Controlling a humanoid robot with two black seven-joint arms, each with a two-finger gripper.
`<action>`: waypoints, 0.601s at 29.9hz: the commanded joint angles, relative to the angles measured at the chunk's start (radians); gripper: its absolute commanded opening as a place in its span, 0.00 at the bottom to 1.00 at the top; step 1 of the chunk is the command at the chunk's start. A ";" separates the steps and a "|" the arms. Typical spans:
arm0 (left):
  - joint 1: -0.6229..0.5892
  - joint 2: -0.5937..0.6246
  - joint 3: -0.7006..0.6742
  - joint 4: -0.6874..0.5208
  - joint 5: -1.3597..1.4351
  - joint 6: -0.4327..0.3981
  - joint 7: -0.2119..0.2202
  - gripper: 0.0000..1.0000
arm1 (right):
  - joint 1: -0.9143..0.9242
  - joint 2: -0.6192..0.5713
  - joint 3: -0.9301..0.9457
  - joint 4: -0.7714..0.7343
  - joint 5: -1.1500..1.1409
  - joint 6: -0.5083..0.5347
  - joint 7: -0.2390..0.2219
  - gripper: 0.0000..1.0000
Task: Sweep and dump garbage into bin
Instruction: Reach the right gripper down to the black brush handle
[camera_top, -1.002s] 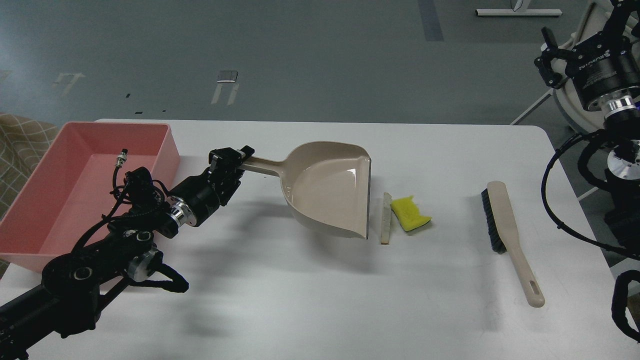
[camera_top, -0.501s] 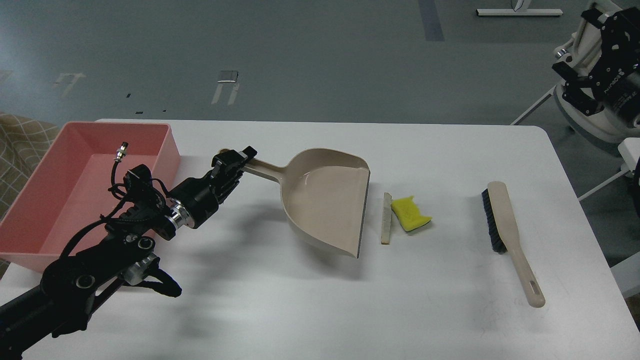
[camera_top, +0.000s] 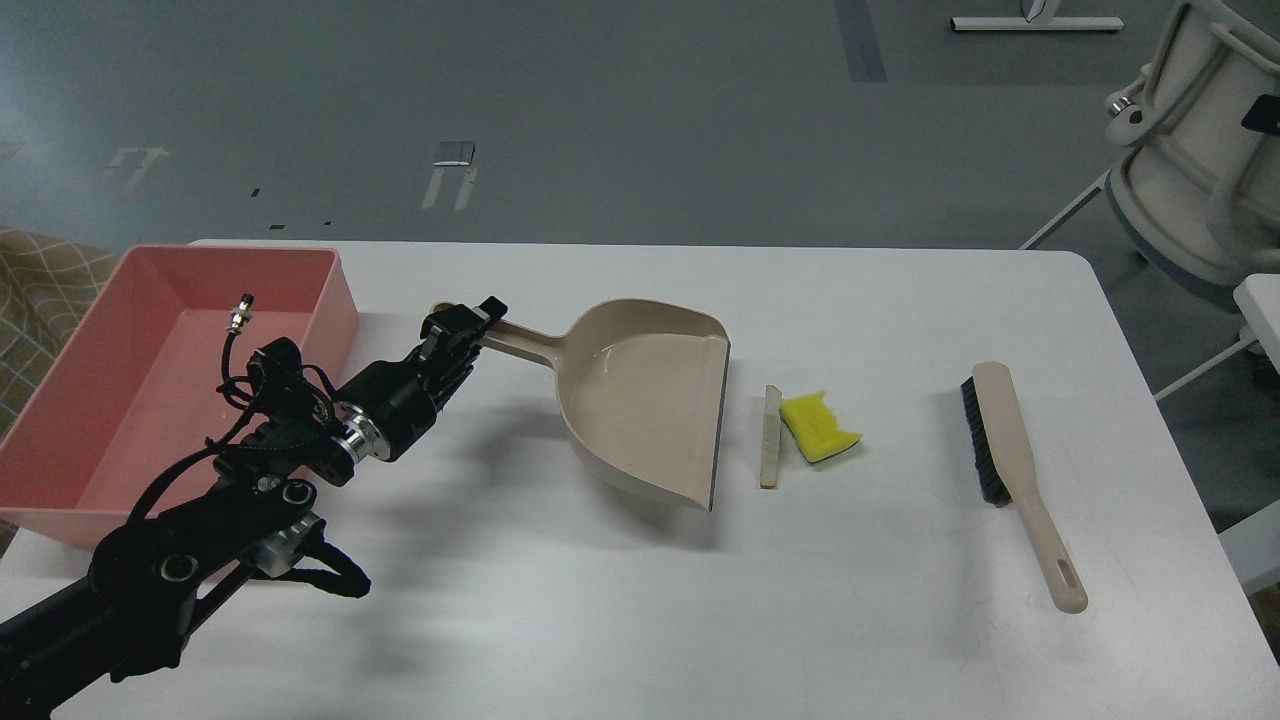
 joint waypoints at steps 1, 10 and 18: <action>0.002 -0.001 0.003 0.001 0.000 0.016 0.004 0.00 | 0.001 -0.007 0.000 0.035 -0.007 0.000 -0.009 1.00; 0.020 -0.014 0.004 0.001 0.003 0.046 -0.001 0.00 | -0.118 -0.016 -0.043 0.155 -0.001 0.000 -0.018 0.94; 0.026 -0.040 0.004 0.001 0.003 0.051 0.001 0.00 | -0.258 -0.093 -0.049 0.224 0.000 0.000 -0.103 0.90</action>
